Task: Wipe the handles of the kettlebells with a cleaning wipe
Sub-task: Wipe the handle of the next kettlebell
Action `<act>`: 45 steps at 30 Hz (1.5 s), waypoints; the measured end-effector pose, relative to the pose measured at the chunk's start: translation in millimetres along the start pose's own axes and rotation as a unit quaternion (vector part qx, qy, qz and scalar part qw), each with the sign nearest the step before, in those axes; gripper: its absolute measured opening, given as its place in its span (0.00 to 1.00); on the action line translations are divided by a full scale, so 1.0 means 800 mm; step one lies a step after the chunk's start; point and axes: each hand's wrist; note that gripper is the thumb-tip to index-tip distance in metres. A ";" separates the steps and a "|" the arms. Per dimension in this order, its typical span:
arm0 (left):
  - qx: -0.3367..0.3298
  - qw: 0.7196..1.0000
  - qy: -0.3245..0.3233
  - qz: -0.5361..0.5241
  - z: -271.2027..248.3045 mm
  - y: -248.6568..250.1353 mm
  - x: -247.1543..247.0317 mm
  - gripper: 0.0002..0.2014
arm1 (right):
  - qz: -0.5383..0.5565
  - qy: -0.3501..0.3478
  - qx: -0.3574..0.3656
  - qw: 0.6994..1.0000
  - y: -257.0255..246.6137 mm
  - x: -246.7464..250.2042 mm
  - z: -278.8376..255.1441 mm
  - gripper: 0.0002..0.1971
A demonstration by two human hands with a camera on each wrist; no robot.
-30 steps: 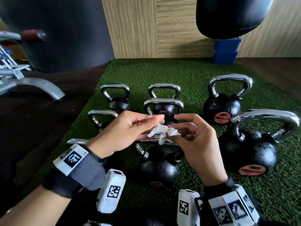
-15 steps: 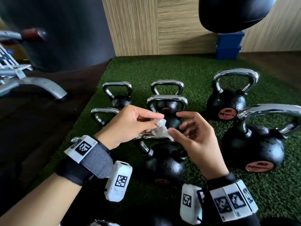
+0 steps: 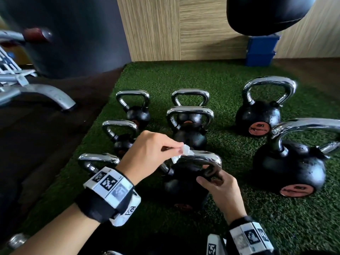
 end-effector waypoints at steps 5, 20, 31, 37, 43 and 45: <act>-0.066 0.995 -0.012 0.067 -0.012 0.001 -0.003 0.11 | 0.003 0.013 0.032 0.999 0.008 -0.005 -0.003 0.14; 0.242 0.968 0.030 -0.065 -0.062 -0.091 0.012 0.06 | -0.005 0.037 0.060 0.998 0.015 -0.007 -0.002 0.10; 0.300 0.916 -0.025 -0.266 -0.098 -0.118 -0.051 0.10 | -0.012 0.043 0.061 0.997 0.018 -0.005 -0.001 0.11; 0.288 0.922 -0.027 -0.257 -0.104 -0.126 -0.052 0.22 | -0.049 0.038 0.050 0.997 0.010 0.002 -0.006 0.16; 0.302 0.927 0.003 -0.223 -0.062 -0.113 -0.068 0.11 | -0.119 -0.006 0.046 0.992 0.014 0.028 -0.034 0.20; 0.279 0.947 -0.017 -0.156 -0.033 -0.109 -0.073 0.12 | -0.132 -0.008 0.092 0.987 0.012 0.030 -0.051 0.13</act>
Point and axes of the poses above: each hand's wrist, its own z-axis towards the middle knuckle, its own x-axis out of the back of the hand, y = z × x, and after that the axes turned 3 degrees about y, right-handed
